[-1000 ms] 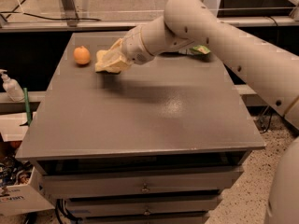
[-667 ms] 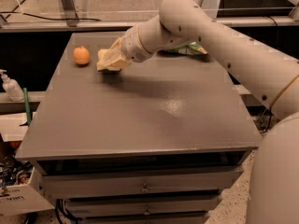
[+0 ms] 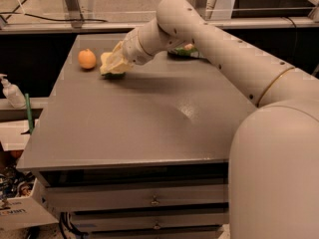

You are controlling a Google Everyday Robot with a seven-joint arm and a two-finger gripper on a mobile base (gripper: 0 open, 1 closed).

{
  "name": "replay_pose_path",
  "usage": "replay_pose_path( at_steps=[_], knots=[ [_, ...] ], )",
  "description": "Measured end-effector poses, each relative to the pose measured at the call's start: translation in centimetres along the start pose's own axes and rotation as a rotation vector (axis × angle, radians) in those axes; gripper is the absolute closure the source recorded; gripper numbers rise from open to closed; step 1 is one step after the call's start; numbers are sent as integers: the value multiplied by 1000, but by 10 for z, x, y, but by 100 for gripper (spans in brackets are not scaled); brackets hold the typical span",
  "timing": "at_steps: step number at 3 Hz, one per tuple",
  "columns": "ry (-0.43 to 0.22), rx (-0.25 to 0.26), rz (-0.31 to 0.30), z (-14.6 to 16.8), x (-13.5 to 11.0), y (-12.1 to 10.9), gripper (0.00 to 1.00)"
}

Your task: Move sponge near orange

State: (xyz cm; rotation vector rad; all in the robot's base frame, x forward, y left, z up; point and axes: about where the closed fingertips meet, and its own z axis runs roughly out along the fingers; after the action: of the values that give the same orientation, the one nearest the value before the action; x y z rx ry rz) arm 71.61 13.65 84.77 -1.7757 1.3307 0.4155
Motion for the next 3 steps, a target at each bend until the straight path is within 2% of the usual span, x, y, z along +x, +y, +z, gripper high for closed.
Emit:
replay_pose_path(
  at_steps=[1, 2, 3],
  knots=[
    [-3, -5, 3, 9, 3, -2, 100],
    [0, 0, 16, 12, 6, -4, 82],
    [4, 6, 25, 12, 7, -4, 59]
  ],
)
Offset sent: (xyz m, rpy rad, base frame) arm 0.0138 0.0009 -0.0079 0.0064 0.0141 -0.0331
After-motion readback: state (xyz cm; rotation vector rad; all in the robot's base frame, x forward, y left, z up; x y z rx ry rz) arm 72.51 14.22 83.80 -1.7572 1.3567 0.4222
